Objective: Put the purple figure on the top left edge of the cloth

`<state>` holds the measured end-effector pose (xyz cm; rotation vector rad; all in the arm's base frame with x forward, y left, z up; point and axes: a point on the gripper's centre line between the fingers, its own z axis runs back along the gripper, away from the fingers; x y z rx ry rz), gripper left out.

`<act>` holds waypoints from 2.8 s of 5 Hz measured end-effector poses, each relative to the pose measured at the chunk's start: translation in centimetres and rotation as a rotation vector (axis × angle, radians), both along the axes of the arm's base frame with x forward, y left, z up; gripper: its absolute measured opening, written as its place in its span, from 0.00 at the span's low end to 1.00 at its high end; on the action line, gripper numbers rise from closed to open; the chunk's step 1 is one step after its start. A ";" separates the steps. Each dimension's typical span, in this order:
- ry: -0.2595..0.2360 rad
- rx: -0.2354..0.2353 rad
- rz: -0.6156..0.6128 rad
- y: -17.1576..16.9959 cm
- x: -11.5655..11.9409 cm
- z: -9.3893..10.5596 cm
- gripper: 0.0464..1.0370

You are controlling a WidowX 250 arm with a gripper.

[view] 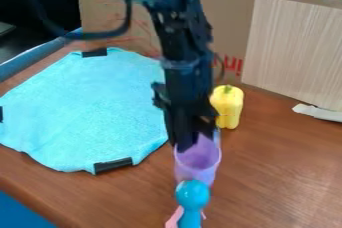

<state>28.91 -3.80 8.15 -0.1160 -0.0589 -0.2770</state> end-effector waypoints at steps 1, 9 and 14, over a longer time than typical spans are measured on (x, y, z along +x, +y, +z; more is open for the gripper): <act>-0.027 -0.048 0.062 1.4 0.3 1.6 0.01; -0.022 -0.036 0.852 20.6 8.7 1.7 0.01; 0.035 -0.046 1.158 27.6 11.1 0.0 0.01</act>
